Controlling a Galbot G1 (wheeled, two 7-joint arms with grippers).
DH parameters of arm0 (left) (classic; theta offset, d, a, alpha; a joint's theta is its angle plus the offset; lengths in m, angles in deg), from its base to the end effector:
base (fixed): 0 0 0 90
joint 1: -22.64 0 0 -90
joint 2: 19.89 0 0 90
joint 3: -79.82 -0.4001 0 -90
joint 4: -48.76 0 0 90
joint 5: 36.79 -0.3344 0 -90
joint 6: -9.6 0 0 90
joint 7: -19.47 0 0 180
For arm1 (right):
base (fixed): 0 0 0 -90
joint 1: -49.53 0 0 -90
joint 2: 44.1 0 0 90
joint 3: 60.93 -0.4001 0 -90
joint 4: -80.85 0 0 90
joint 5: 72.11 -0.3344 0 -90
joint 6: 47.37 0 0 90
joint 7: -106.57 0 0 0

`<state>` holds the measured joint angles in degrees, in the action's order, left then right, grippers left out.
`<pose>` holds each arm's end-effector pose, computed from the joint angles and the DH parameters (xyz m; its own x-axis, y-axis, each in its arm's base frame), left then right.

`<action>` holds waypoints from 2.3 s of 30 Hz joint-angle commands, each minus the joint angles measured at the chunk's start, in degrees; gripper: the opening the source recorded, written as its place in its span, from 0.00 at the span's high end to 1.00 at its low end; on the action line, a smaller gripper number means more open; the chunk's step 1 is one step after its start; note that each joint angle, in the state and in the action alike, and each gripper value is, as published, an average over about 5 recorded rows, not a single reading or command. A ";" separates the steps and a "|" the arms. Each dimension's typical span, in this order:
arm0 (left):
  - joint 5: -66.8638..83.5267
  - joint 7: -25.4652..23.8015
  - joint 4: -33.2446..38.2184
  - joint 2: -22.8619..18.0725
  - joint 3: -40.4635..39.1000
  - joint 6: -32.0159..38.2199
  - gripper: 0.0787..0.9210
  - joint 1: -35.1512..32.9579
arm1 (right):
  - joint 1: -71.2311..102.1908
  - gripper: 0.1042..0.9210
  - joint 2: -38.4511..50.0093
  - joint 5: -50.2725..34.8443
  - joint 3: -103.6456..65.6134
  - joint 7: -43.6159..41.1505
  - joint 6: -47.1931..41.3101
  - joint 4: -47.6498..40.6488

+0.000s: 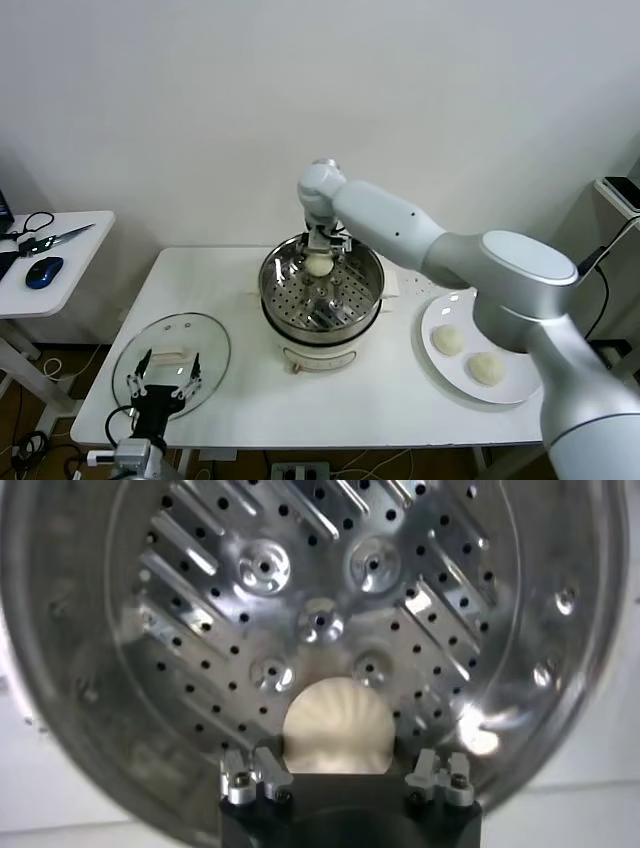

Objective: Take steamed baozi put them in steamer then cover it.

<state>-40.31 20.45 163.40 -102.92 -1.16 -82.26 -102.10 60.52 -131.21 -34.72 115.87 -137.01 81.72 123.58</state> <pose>0.1025 0.0789 -0.3789 -0.9762 -0.1150 0.1840 -0.0666 0.9659 0.2502 0.6467 0.1937 -0.1127 -0.2967 -0.0240 0.9547 -0.0844 -0.9951 -0.0513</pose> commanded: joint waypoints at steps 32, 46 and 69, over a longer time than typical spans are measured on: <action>1.03 -0.29 1.89 -0.39 0.55 -1.29 0.12 -0.36 | -23.55 0.12 44.37 -61.53 24.39 -0.37 -46.08 30.25; 1.69 -1.77 2.04 -0.20 1.09 -1.08 0.12 -1.30 | 4.22 0.12 56.84 -54.49 12.29 0.21 -52.35 30.26; 2.28 -1.60 -0.88 -0.13 1.65 0.07 0.12 -1.19 | 17.05 0.12 41.22 -43.92 -2.01 2.19 -47.83 13.74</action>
<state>-38.05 18.88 163.13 -103.00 0.44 -82.46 -103.30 73.75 -86.01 -80.25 117.22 -135.21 33.91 141.61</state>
